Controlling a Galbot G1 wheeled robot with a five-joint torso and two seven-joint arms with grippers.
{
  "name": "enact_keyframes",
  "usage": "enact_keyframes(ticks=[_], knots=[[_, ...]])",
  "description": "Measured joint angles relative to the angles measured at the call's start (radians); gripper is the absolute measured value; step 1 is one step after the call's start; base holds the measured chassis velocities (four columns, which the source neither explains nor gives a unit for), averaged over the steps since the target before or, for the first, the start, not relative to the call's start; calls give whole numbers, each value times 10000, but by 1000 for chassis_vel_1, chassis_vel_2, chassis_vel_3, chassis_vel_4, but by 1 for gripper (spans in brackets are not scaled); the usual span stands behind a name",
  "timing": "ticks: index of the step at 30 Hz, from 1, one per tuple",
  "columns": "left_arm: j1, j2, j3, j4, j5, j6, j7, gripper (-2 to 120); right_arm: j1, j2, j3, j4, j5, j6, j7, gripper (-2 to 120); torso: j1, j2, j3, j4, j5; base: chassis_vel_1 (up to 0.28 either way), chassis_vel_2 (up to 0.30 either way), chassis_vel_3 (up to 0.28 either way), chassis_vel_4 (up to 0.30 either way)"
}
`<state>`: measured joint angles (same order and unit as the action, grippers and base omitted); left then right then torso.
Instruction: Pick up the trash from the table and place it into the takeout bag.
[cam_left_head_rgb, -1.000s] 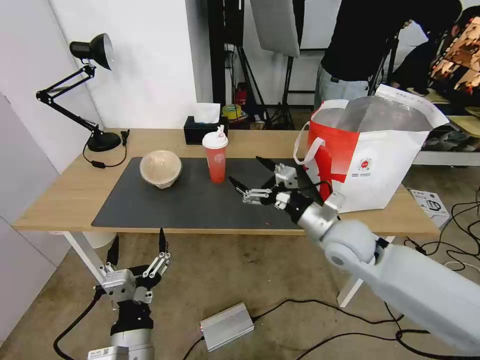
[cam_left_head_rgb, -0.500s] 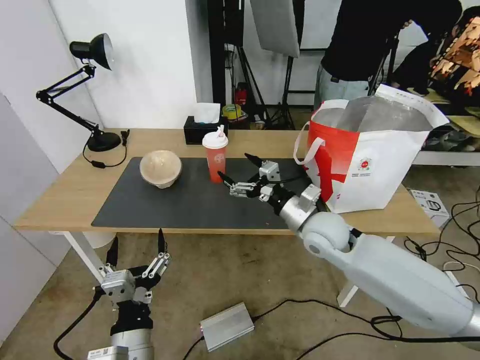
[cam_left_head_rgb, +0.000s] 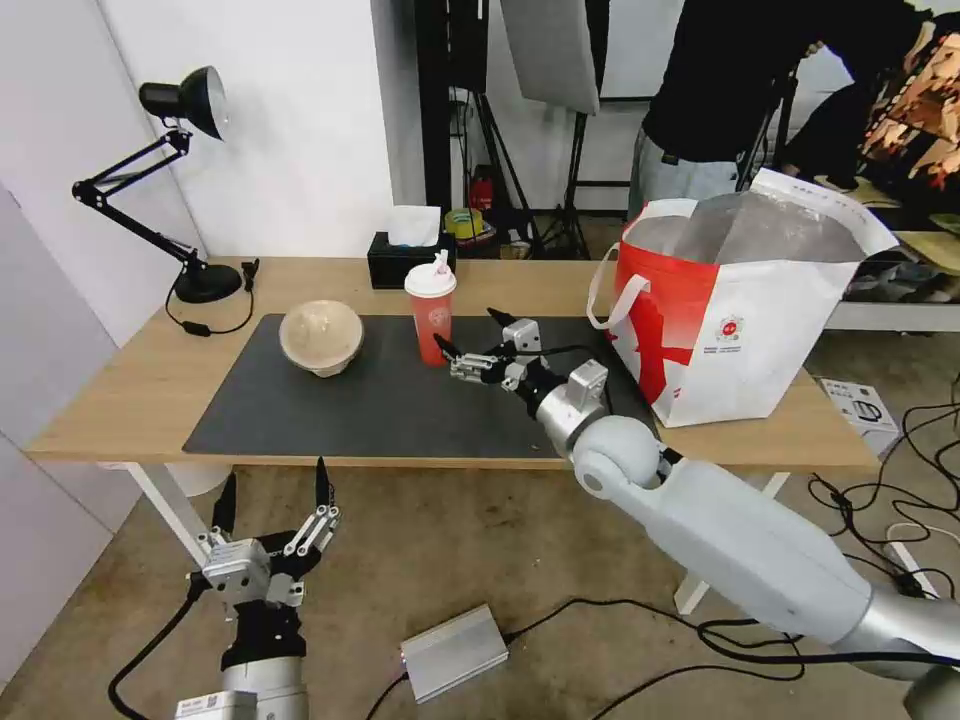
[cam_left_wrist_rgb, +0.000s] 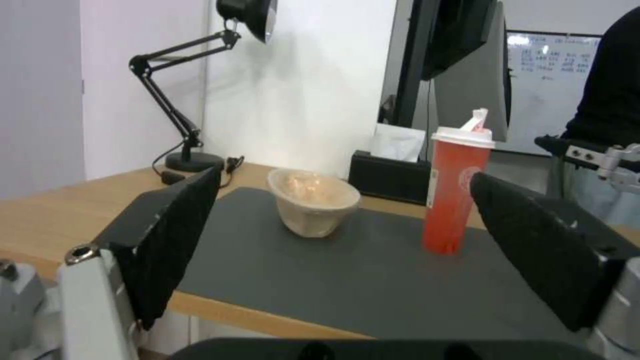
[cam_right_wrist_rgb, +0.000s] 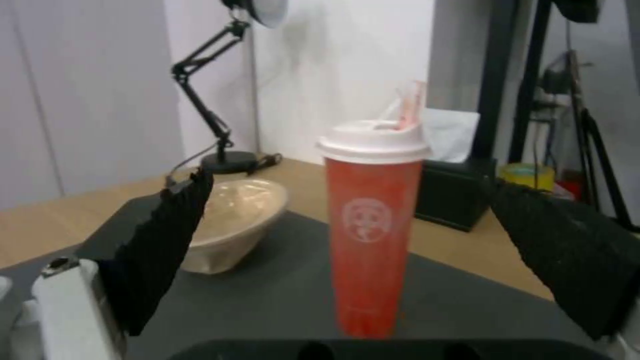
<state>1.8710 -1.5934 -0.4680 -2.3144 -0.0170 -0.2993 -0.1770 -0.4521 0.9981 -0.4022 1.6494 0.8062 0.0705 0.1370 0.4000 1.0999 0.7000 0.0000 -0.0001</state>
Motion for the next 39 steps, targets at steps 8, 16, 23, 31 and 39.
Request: enact_keyframes(ticks=[8,16,23,31,39], knots=[[8,0,-1,21,16,0,-12,100,29,530,277,-687,106,-53,51,100,0,1,0,0,0,0,0,0,0],[-7,-2,3,81,19,-3,-17,100,174,1076,367,-1327,189,-163,69,100,0,1,0,1,0,0,0,0,0],[-3,-2,6,149,18,-8,-19,100,226,1385,405,-1819,197,-212,-26,100,0,1,0,0,0,0,0,0,0],[-14,-2,31,183,17,-9,-20,100,243,1661,489,-2275,152,-237,-139,100,0,0,0,0,0,0,0,0,0],[44,-3,75,192,84,-8,-21,100,346,1960,533,-2788,132,-259,-316,100,0,1,0,0,0,0,0,0,0]])
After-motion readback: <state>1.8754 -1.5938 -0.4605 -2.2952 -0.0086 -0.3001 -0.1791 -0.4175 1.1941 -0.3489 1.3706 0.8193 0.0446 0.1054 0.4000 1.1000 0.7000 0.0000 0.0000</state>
